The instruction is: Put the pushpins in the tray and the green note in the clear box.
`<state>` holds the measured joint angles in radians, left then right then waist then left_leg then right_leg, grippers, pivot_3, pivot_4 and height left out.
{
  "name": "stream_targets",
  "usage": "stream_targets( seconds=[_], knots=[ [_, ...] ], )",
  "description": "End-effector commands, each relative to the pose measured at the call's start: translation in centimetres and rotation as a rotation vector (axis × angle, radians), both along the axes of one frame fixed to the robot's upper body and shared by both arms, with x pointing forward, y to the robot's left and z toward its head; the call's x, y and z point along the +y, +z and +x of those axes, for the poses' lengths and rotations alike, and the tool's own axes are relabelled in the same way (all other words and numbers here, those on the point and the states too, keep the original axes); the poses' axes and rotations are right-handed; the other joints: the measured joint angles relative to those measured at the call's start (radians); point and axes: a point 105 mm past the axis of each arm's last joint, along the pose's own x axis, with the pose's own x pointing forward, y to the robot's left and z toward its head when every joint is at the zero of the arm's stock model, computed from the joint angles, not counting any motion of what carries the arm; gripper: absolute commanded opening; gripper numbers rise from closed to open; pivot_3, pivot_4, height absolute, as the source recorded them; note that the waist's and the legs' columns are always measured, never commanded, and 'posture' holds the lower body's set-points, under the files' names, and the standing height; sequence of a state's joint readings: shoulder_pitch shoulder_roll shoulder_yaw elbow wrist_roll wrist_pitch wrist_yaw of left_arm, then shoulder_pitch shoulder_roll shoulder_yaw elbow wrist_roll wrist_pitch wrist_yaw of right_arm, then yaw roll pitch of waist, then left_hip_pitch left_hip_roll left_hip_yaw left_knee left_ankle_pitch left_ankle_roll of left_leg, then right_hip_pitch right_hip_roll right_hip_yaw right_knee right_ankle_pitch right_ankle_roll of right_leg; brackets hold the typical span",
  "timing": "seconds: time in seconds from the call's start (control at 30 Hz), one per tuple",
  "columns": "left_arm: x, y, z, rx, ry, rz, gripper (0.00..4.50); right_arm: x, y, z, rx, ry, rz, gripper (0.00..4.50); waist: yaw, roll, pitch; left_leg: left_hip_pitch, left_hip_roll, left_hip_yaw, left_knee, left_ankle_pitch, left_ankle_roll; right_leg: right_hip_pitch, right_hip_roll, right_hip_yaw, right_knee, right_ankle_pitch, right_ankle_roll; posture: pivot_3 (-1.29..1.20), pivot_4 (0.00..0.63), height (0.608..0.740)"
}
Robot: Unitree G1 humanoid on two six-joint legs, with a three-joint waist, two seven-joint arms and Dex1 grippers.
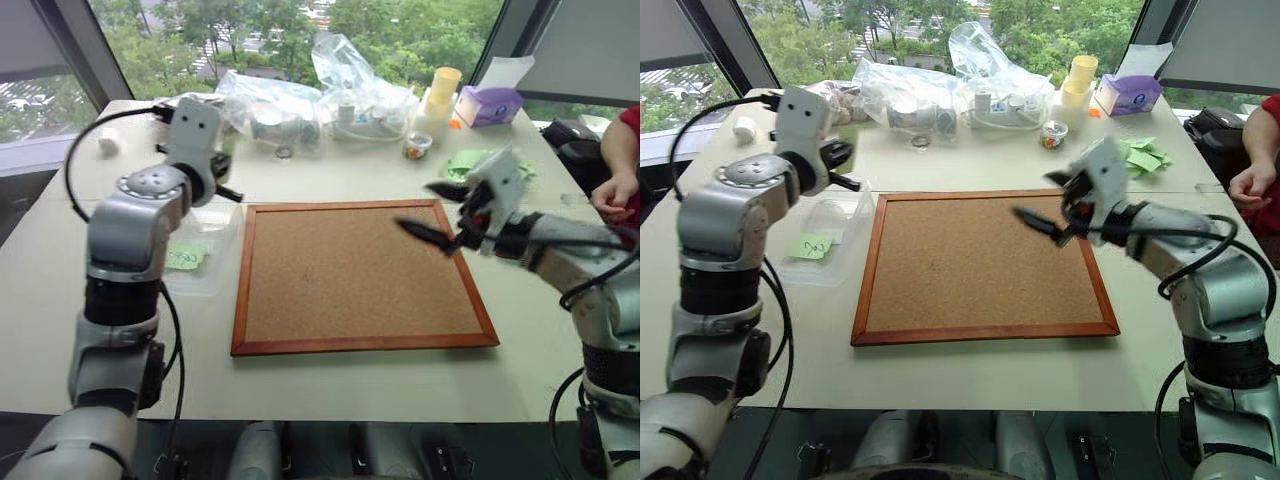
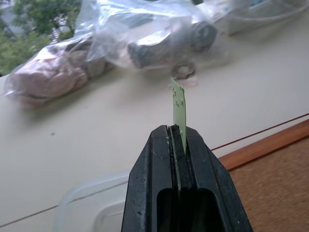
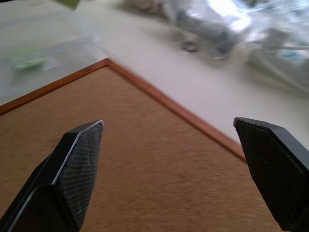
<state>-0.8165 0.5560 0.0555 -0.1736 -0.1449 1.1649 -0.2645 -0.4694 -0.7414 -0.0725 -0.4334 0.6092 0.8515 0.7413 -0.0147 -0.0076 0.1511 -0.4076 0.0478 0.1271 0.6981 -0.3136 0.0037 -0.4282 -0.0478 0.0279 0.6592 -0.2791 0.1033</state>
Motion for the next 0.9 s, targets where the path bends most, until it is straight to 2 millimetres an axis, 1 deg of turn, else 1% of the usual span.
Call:
stream_targets(
  seconds=[0.03,0.1,0.17,0.27,0.3,0.33,0.4,0.57,0.67,0.7,0.77,0.83,0.9],
  knots=[
    [2.2,0.0,-1.5,0.028,0.09,0.026,0.0,2.9,0.6,-2.9,0.005,0.215,-0.015,4.47,0.004,-0.001,0.0,0.0,0.0,0.0,0.0,0.0,0.0,0.0,0.0,0.0,0.0,0.0,0.0,0.0,0.15,0.735],
    [3.5,-1.5,-2.3,0.091,0.149,0.007,0.0,4.3,0.1,-3.9,0.034,0.318,-0.027,4.47,0.006,-0.002,0.0,0.0,0.0,-0.001,0.0,0.0,0.0,0.001,-0.001,-0.001,0.0,0.0,0.0,0.0,0.15,0.735],
    [4.2,-2.4,-2.8,0.124,0.182,-0.002,0.0,5.0,-0.2,-4.5,0.047,0.372,-0.038,4.47,0.004,-0.004,0.0,0.0,0.0,-0.001,0.001,0.0,0.0,0.001,-0.001,-0.002,0.0,0.0,0.0,0.0,0.15,0.735],
    [3.7,-3.5,-3.3,0.147,0.175,-0.041,0.0,5.2,-1.1,-3.3,0.032,0.344,-0.064,4.47,0.005,-0.008,0.001,0.0,0.0,-0.002,0.001,0.0,0.0,0.001,-0.001,-0.002,0.0,0.0,0.0,0.0,0.15,0.735],
    [3.6,-3.6,-3.4,0.152,0.18,-0.057,0.69,5.2,-1.3,-3.0,0.03,0.337,-0.068,4.5,0.006,-0.01,0.002,0.0,0.0,-0.002,0.001,0.0,0.0,0.001,-0.001,-0.002,0.0,0.0,0.0,0.0,0.15,0.735],
    [3.7,-3.7,-3.5,0.153,0.184,-0.06,1.01,5.2,-1.4,-2.9,0.029,0.336,-0.069,4.5,0.006,-0.01,0.002,0.0,-0.001,-0.002,0.001,0.0,0.0,0.001,-0.001,-0.002,0.0,0.0,0.0,0.0,0.15,0.735],
    [3.7,-3.6,-3.7,0.15,0.189,-0.059,1.92,5.1,-1.5,-2.6,0.022,0.33,-0.07,4.5,0.004,-0.011,0.002,0.0,-0.001,-0.002,0.001,0.0,0.0,0.001,-0.002,-0.002,0.0,0.0,0.0,0.0,0.15,0.735],
    [3.9,-3.3,-4.1,0.143,0.192,-0.043,4.46,4.8,-1.7,-1.6,0.005,0.286,-0.072,4.5,0.002,-0.011,0.002,0.0,0.0,-0.001,0.001,0.0,0.0,0.0,-0.002,-0.002,0.0,0.0,0.0,0.0,0.15,0.735],
    [3.9,-1.9,-4.5,0.069,0.157,-0.027,4.46,3.8,-1.4,-0.6,0.004,0.201,-0.028,4.5,0.001,-0.011,0.003,0.0,0.0,-0.001,0.001,0.0,0.0,0.0,-0.002,-0.002,0.001,0.0,0.0,0.0,0.15,0.735],
    [3.4,-0.9,-4.6,0.022,0.113,-0.056,4.46,3.2,-1.1,-0.4,0.009,0.162,0.002,4.5,0.002,-0.011,0.003,0.0,0.0,-0.001,0.001,0.0,0.0,0.0,-0.002,-0.002,0.001,0.0,0.0,0.0,0.15,0.735],
    [2.6,0.2,-4.8,-0.026,0.023,-0.1,4.46,2.2,-0.8,-0.2,0.016,0.106,0.047,4.5,0.006,-0.011,0.003,0.0,0.0,-0.001,0.001,0.0,0.0,0.0,-0.002,-0.002,0.001,0.0,0.0,0.0,0.15,0.735],
    [1.3,0.7,-5.5,-0.034,-0.118,-0.171,4.46,1.0,-0.5,-0.4,0.021,0.055,0.069,4.5,0.009,-0.012,0.003,0.0,-0.001,-0.001,0.001,0.0,0.0,0.0,-0.004,-0.003,0.001,0.0,0.0,0.0,0.15,0.735],
    [1.2,0.9,-5.8,-0.028,-0.188,-0.167,4.46,0.1,-0.1,-0.7,0.031,0.023,0.098,4.5,0.008,-0.012,0.003,0.0,-0.001,-0.001,0.001,0.0,0.001,0.001,-0.005,-0.003,0.001,0.0,0.0,0.0,0.15,0.735]
  ],
)
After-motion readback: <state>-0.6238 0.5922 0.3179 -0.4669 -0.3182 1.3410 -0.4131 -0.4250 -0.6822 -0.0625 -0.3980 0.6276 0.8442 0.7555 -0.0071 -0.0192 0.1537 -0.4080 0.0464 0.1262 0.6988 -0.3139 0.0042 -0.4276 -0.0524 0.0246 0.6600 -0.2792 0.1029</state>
